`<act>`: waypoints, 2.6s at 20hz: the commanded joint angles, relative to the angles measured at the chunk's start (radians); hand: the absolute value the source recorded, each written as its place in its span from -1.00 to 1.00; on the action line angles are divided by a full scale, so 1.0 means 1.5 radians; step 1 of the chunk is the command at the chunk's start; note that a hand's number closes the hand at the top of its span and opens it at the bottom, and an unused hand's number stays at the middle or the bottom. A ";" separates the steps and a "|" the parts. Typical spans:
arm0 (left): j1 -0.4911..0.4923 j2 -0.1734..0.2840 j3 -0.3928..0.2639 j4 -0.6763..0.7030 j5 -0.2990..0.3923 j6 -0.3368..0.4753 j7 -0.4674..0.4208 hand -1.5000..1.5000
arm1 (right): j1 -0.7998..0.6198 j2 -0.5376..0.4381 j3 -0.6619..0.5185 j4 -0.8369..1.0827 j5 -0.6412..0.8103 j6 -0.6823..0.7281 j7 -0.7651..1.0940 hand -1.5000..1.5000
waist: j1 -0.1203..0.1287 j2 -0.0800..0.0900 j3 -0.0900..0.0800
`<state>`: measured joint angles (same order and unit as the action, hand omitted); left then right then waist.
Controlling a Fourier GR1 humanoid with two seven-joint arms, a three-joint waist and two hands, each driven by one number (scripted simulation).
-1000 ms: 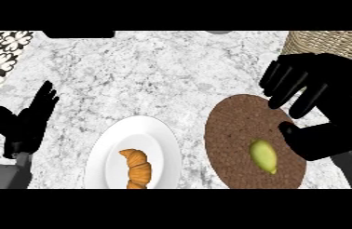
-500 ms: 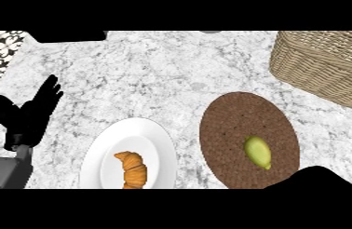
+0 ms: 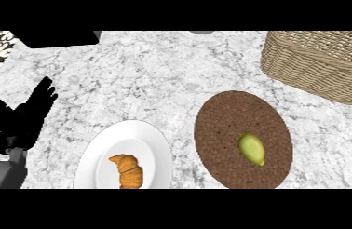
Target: Pick the lemon from the placemat and place it in the basket
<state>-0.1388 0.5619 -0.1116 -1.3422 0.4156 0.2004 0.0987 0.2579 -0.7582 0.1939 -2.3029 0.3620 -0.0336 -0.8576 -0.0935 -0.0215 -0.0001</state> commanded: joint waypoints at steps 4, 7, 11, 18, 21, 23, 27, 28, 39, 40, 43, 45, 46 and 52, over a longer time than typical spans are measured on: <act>0.015 -0.019 -0.023 -0.020 -0.025 0.014 0.003 0.00 | 0.146 -0.023 -0.232 -0.118 -0.007 -0.023 0.141 -1.00 | 0.014 0.005 0.000; 0.007 -0.018 -0.009 -0.015 -0.017 -0.002 0.004 0.00 | 0.200 -0.054 -0.317 -0.131 -0.030 0.036 0.139 -1.00 | 0.024 0.007 -0.001; -0.006 -0.014 -0.016 -0.059 -0.026 0.012 0.047 0.00 | 0.227 -0.104 -0.402 -0.073 -0.030 0.121 0.083 -1.00 | 0.037 0.008 0.000; -0.042 -0.044 -0.002 0.021 -0.037 -0.029 0.004 0.00 | 0.224 -0.084 -0.515 0.084 -0.110 0.228 -0.125 -1.00 | 0.049 0.015 0.000; -0.041 -0.043 -0.001 -0.017 -0.033 -0.025 0.035 0.00 | 0.232 -0.071 -0.521 0.131 -0.134 0.236 -0.193 -1.00 | 0.052 0.013 0.001; -0.048 -0.040 -0.005 -0.015 -0.045 -0.021 0.035 0.00 | 0.213 -0.051 -0.474 0.200 -0.130 0.193 -0.245 -1.00 | 0.058 0.015 0.002; -0.032 -0.058 -0.013 -0.024 -0.055 -0.022 0.023 0.00 | 0.196 -0.065 -0.438 0.236 -0.116 0.194 -0.260 -1.00 | 0.064 0.015 0.001; -0.027 -0.045 -0.003 -0.010 -0.049 -0.046 0.011 0.00 | 0.184 -0.065 -0.425 0.224 -0.123 0.195 -0.237 -1.00 | 0.065 0.016 0.001; -0.048 -0.080 -0.007 -0.026 -0.085 -0.018 0.033 0.00 | 0.017 0.069 -0.171 0.330 0.042 0.067 -0.228 -1.00 | 0.071 0.015 0.001; -0.059 -0.067 0.008 -0.015 -0.069 -0.035 0.052 0.00 | 0.009 0.101 -0.126 0.309 0.051 0.067 -0.183 -1.00 | 0.071 0.016 0.001; -0.028 -0.079 0.001 -0.024 -0.088 -0.033 0.030 0.00 | -0.043 0.102 -0.101 0.353 0.037 0.105 -0.172 -1.00 | 0.073 0.015 0.001; -0.068 -0.053 0.035 -0.035 -0.057 -0.066 0.083 0.00 | -0.086 0.136 -0.067 0.334 0.087 0.087 -0.091 -1.00 | 0.068 0.015 0.000; -0.029 -0.097 0.011 -0.039 -0.108 -0.023 0.049 0.00 | -0.058 0.145 -0.083 0.358 0.110 0.067 -0.140 -1.00 | 0.064 0.014 0.000; -0.049 -0.072 0.070 0.036 -0.085 -0.100 0.005 0.00 | -0.139 0.186 -0.027 0.447 0.238 0.032 -0.080 -1.00 | 0.064 0.016 0.000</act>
<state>-0.2027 0.4480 -0.0551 -1.3842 0.2813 0.1149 0.1863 0.1115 -0.5272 0.0885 -1.6710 0.6093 0.0487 -1.0098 0.0049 0.0009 0.0004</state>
